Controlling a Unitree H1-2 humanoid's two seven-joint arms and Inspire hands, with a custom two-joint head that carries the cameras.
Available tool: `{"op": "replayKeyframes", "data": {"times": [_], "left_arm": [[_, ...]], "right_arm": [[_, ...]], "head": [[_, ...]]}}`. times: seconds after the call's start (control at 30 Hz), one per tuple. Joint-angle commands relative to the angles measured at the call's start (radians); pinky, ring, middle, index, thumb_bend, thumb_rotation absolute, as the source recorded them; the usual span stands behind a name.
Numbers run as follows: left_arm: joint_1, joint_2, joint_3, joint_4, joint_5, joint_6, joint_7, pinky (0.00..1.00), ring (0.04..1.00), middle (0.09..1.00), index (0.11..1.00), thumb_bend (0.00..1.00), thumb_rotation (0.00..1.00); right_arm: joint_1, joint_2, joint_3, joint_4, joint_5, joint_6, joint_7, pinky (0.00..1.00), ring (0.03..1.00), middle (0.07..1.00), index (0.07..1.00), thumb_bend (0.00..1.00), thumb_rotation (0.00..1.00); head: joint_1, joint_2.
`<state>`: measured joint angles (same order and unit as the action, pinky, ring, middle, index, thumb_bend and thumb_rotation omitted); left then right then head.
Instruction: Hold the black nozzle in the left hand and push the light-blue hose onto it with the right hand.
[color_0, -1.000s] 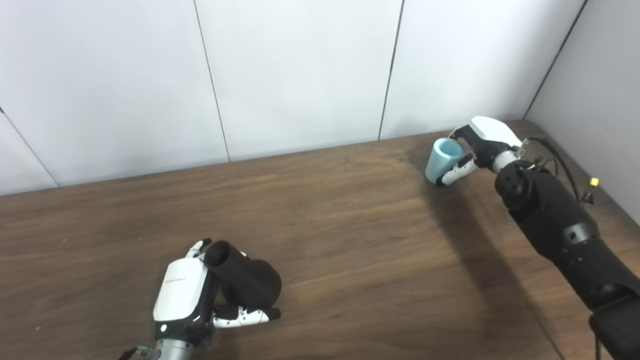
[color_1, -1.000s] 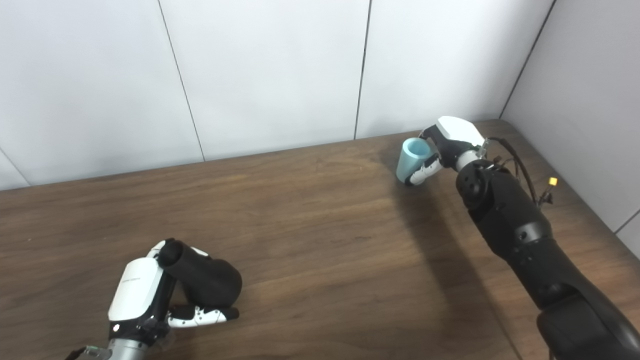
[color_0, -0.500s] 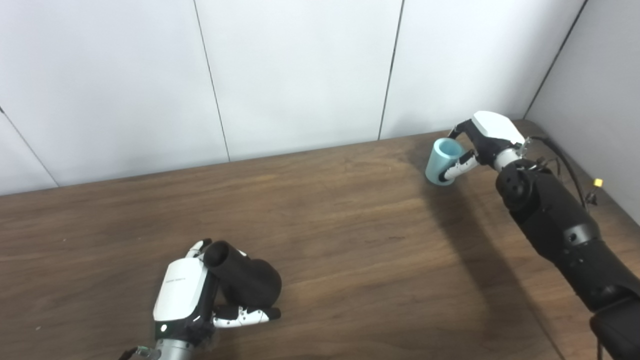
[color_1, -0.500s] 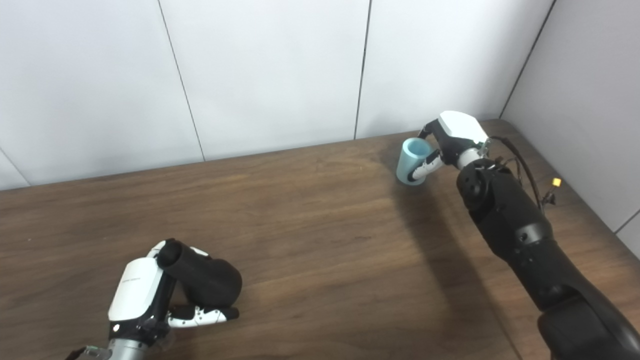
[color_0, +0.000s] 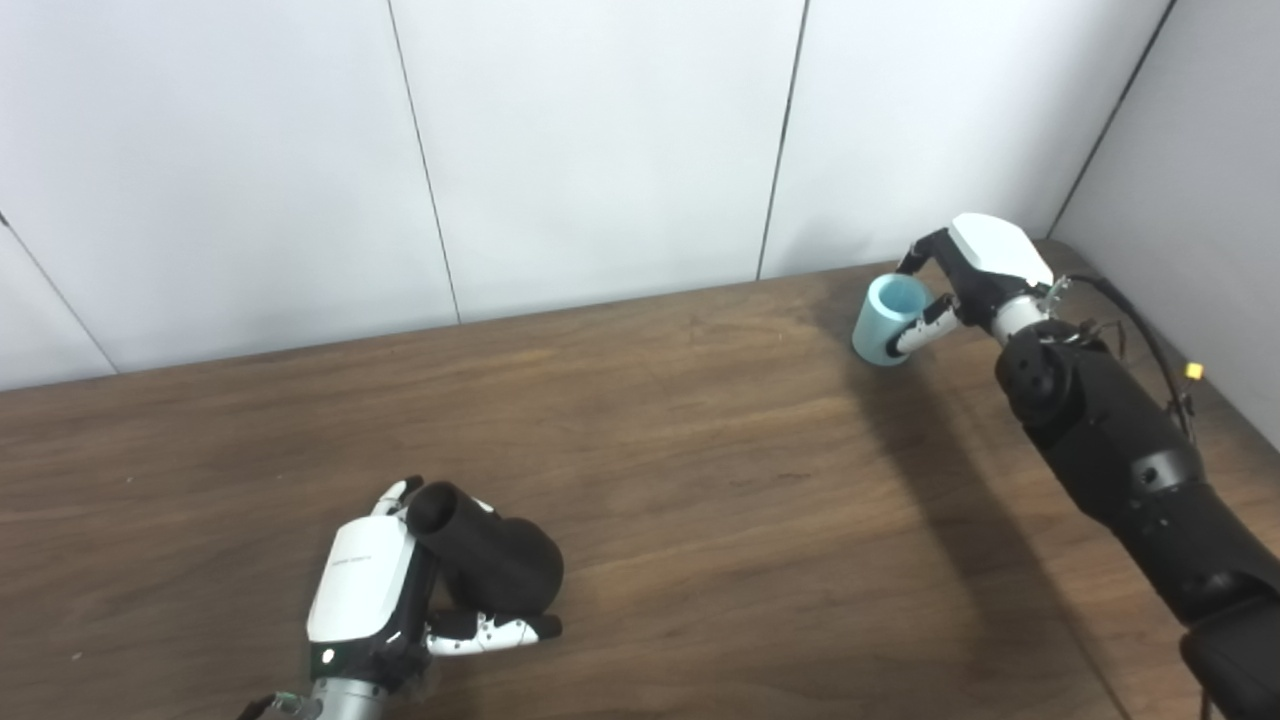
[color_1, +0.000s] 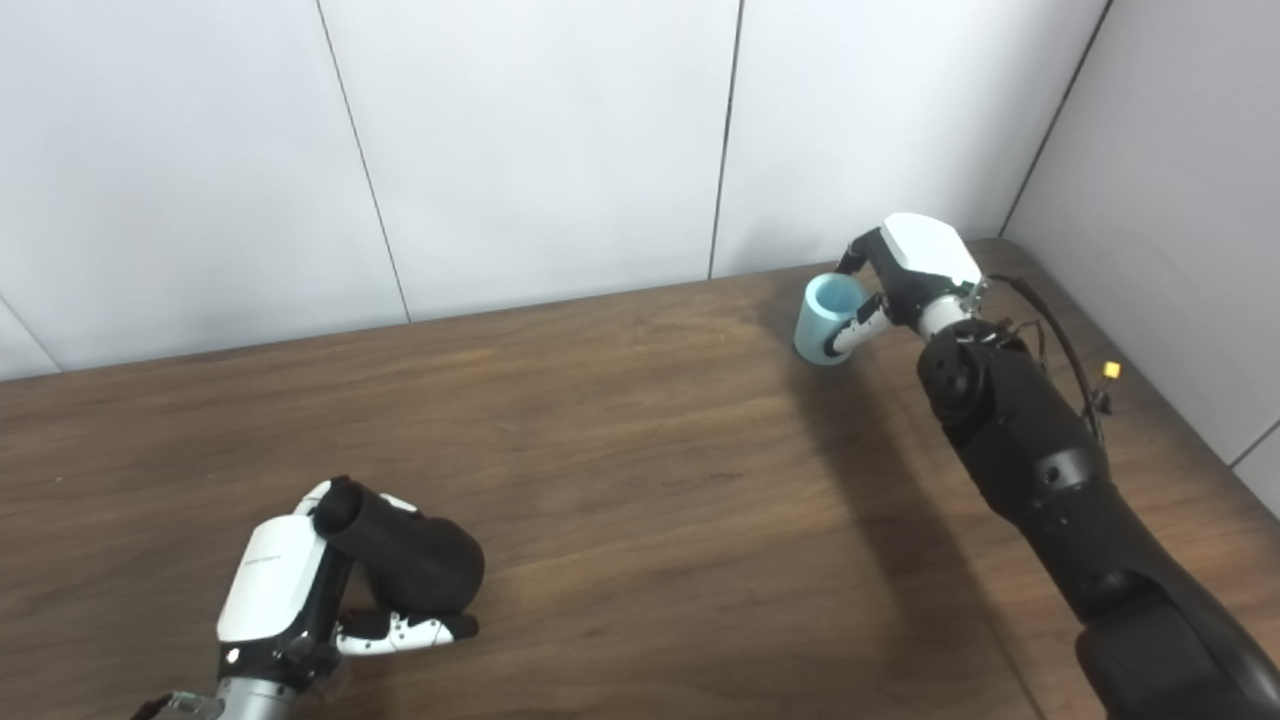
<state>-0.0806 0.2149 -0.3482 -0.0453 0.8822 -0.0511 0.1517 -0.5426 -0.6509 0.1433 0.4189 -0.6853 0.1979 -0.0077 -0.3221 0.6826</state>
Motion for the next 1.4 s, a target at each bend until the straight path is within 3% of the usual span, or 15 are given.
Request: {"op": "replayKeyframes", "data": {"times": [0.0, 0.3, 0.53, 0.73, 0.87, 1.07, 1.37], "left_arm": [[0.039, 0.013, -0.009, 0.024, 0.005, -0.020, 0.013, 0.90, 0.612, 0.480, 0.490, 0.52, 0.00], [0.041, 0.012, -0.009, 0.019, 0.007, -0.015, 0.011, 0.90, 0.612, 0.479, 0.491, 0.52, 0.00], [0.040, 0.016, -0.008, 0.020, 0.002, -0.024, 0.014, 0.90, 0.607, 0.478, 0.492, 0.52, 0.00], [0.041, 0.008, -0.010, 0.020, 0.004, -0.014, 0.009, 0.90, 0.611, 0.480, 0.491, 0.52, 0.00], [0.043, 0.005, -0.017, 0.019, 0.014, -0.015, 0.017, 0.90, 0.611, 0.478, 0.493, 0.52, 0.00], [0.045, -0.008, -0.023, 0.007, 0.027, 0.004, 0.007, 0.90, 0.612, 0.478, 0.492, 0.52, 0.00], [0.042, -0.036, -0.041, 0.006, 0.067, 0.035, 0.000, 0.91, 0.617, 0.482, 0.490, 0.52, 0.00]], "right_arm": [[-0.030, -0.024, -0.028, -0.021, 0.010, -0.020, -0.047, 0.79, 0.785, 0.675, 0.484, 0.52, 0.13], [-0.016, -0.023, -0.030, -0.054, 0.012, -0.012, -0.046, 0.73, 0.760, 0.665, 0.485, 0.52, 0.13], [0.018, -0.010, -0.052, -0.207, 0.032, 0.011, -0.017, 0.75, 0.728, 0.666, 0.484, 0.52, 0.13], [0.025, -0.004, -0.061, -0.407, 0.057, 0.059, 0.097, 0.66, 0.678, 0.653, 0.483, 0.52, 0.13], [0.009, -0.005, -0.037, -0.546, 0.028, 0.143, 0.222, 0.77, 0.731, 0.664, 0.483, 0.52, 0.14], [-0.010, 0.017, -0.037, -0.692, 0.046, 0.222, 0.346, 0.75, 0.748, 0.679, 0.483, 0.52, 0.14], [-0.046, 0.017, -0.013, -0.828, 0.064, 0.224, 0.475, 0.77, 0.738, 0.676, 0.483, 0.53, 0.14]], "head": [[-0.002, 0.001], [0.003, 0.005], [0.003, 0.007], [0.021, 0.016], [0.031, 0.021], [0.064, 0.024], [0.145, 0.023]]}}
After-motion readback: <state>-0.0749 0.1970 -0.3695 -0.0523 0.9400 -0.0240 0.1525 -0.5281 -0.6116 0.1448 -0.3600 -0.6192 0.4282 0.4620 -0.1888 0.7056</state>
